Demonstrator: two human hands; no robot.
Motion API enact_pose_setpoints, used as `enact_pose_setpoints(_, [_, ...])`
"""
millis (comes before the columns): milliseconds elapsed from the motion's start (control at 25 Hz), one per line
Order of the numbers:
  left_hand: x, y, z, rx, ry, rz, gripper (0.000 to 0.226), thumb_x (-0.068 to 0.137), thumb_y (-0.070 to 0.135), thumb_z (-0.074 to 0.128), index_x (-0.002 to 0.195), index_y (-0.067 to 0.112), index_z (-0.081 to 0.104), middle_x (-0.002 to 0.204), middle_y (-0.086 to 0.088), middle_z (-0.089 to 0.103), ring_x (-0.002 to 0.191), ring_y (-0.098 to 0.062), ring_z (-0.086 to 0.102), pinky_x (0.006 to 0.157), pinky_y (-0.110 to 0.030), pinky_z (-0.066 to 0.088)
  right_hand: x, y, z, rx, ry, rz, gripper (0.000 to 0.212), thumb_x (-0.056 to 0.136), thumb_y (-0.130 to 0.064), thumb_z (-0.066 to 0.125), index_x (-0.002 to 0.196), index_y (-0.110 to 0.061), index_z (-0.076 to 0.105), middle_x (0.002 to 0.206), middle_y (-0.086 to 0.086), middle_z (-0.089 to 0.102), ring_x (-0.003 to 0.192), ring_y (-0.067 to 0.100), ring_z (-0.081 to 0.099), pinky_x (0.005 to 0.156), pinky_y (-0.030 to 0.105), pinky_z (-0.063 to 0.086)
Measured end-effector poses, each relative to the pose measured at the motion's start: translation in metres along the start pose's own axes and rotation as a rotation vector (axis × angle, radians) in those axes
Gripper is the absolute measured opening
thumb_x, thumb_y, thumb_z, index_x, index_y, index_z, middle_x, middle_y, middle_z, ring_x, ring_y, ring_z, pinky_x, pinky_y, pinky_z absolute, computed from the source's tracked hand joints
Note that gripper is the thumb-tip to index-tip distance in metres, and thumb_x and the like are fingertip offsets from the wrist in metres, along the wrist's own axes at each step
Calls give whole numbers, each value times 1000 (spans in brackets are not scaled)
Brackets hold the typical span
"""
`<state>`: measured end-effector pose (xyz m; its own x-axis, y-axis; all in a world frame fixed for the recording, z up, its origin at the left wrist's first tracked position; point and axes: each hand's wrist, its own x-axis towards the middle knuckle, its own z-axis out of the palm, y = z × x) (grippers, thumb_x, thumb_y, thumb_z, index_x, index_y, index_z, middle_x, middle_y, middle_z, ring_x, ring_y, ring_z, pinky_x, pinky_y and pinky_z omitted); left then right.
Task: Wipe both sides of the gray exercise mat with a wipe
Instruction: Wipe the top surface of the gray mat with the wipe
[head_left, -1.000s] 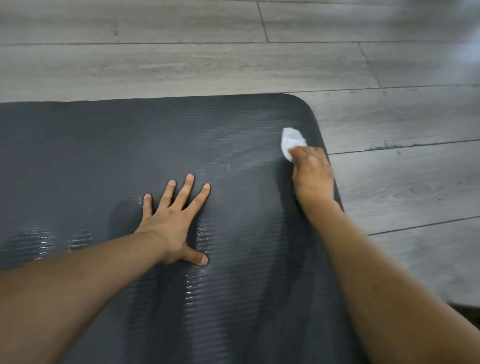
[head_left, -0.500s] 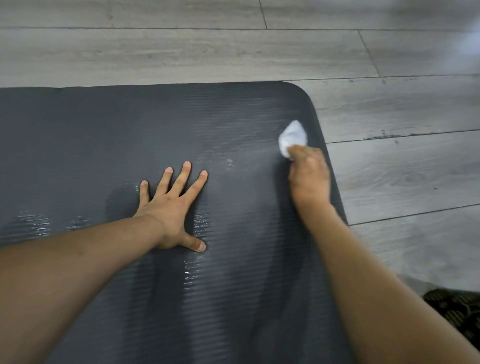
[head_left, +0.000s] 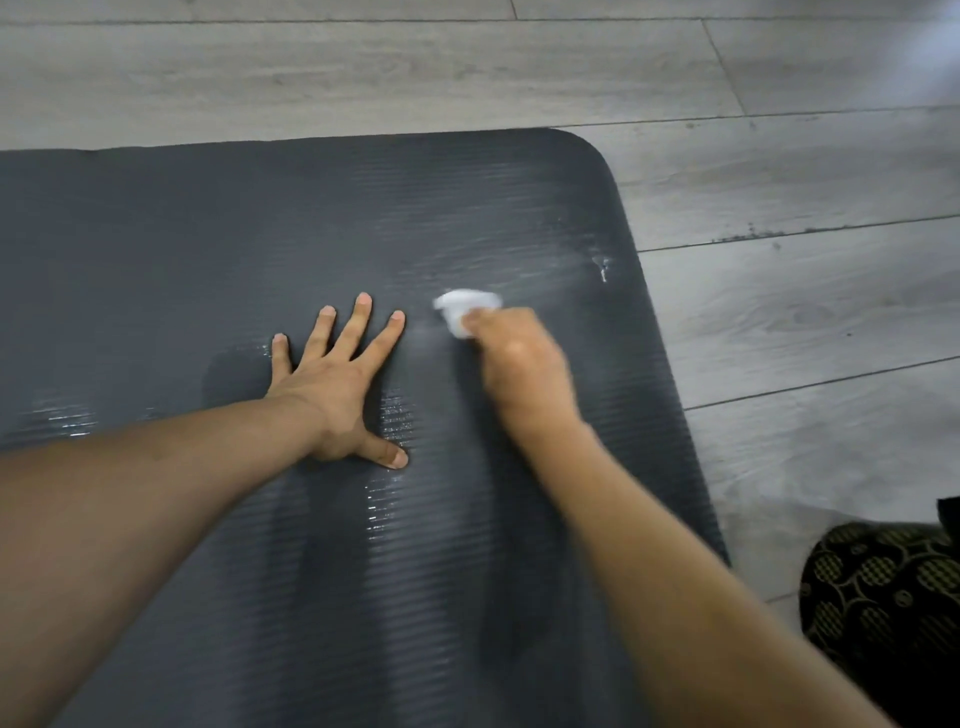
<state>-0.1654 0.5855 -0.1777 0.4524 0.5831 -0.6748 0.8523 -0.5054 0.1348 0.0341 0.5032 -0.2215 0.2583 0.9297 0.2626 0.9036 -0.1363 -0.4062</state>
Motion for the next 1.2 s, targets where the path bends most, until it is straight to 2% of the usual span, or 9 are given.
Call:
enact_pose_setpoints(80, [0,0,1,-1,-1,1,153,53,81,79,143,50,-40,155,11,-48,150,-28,-32,119,-67,-7,13,62,-32,-163,0,324,33,90,-4,48,114,-15,68,112,8,66,102,26,54,82,26,39])
enact_pose_setpoints(200, [2,0,1,-4,-4,8,153,52,81,79,143,50,-40,154,11,-48,150,-28,-33,119,-68,-7,13,87,-41,-241,123,505,34,86,3,45,107,-12,67,108,10,66,99,31,51,78,38,44])
enact_pose_setpoints(280, [1,-1,2,-8,0,6,153,52,81,79,143,50,-40,154,11,-48,150,-28,-33,119,-68,-7,1,43,-20,-124,186,411,30,82,3,49,101,-9,68,96,12,66,88,32,53,74,40,48])
enact_pose_setpoints(400, [1,0,2,-12,8,1,153,51,80,81,144,51,-38,155,11,-47,151,-28,-32,120,-67,-6,-39,-42,13,68,60,-89,24,85,1,55,103,-6,70,97,8,67,84,27,55,76,37,50])
enact_pose_setpoints(520, [0,0,1,-15,6,-3,154,50,81,81,144,51,-37,155,12,-47,151,-27,-31,120,-67,-5,-38,-22,5,35,-85,-372,23,91,-5,57,112,-6,69,110,8,67,93,27,60,85,37,51])
enact_pose_setpoints(760, [2,1,1,0,-11,-12,154,52,78,82,143,51,-39,154,11,-48,150,-28,-33,119,-67,-7,2,85,-44,-205,185,487,33,86,1,48,108,-10,69,110,10,67,101,32,53,82,43,48])
enact_pose_setpoints(880, [1,3,-1,-7,-6,-23,154,53,76,84,145,51,-36,156,11,-46,151,-28,-31,119,-67,-6,-26,-15,2,43,181,212,23,84,0,55,98,-9,70,93,10,67,84,29,55,74,40,48])
enact_pose_setpoints(1040, [1,4,1,0,7,-38,149,58,68,86,148,52,-31,158,11,-43,152,-28,-28,120,-67,-3,-64,-84,21,152,-91,-287,21,90,-8,55,105,-6,70,104,7,68,88,25,58,79,38,50])
enact_pose_setpoints(1200, [1,1,1,-11,2,-11,154,50,78,83,147,50,-35,157,10,-45,151,-29,-31,119,-68,-6,-39,46,-31,-126,129,178,29,86,1,53,102,-12,72,104,6,70,91,30,60,81,39,52])
